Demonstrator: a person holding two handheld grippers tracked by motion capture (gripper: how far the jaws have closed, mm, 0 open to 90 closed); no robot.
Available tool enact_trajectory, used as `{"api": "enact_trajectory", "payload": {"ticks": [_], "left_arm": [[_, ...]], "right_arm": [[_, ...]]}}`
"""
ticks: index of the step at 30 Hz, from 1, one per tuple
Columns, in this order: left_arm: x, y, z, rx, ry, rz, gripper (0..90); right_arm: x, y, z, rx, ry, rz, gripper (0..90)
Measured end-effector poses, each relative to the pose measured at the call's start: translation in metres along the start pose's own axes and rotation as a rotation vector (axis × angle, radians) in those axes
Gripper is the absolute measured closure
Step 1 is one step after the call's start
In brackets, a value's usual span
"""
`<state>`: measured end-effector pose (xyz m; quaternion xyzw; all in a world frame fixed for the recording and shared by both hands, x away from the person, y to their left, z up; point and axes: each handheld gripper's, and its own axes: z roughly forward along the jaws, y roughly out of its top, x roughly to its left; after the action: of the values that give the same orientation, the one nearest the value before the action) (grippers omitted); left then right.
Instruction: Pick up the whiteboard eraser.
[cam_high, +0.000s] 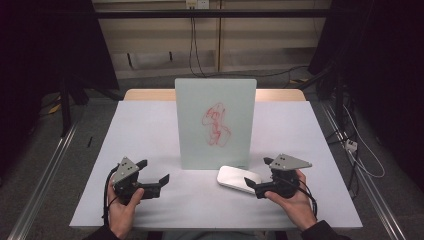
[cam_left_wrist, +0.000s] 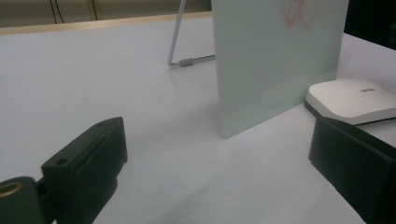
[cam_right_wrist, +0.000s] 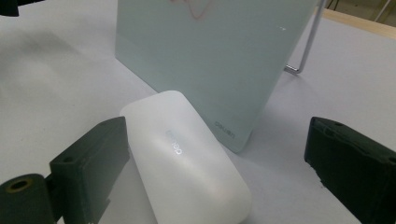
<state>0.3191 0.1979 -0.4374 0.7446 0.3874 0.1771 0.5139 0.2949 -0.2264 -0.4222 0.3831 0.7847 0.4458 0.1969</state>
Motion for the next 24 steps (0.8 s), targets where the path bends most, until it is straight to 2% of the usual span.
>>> {"api": "enact_trajectory", "payload": {"ticks": [4,6,14,20,24], "left_arm": [[0.000,0.000,0.000,-0.001,-0.002,0.001,4.3],[0.001,0.000,0.000,0.000,-0.003,-0.002,4.3],[0.000,0.000,0.000,0.002,-0.003,0.002,4.3],[0.000,0.000,0.000,0.005,-0.004,0.008,4.3],[0.000,-0.001,0.001,0.004,-0.007,0.002,4.3]], "right_arm": [[-0.001,0.007,0.010,0.031,0.048,-0.008,8.3],[0.001,0.011,0.014,0.039,0.056,-0.025,6.3],[0.003,0.023,0.026,0.120,0.123,-0.104,10.8],[0.007,0.025,0.034,0.192,0.128,-0.173,12.0],[0.004,0.024,0.038,0.217,0.143,-0.181,12.7]]}}
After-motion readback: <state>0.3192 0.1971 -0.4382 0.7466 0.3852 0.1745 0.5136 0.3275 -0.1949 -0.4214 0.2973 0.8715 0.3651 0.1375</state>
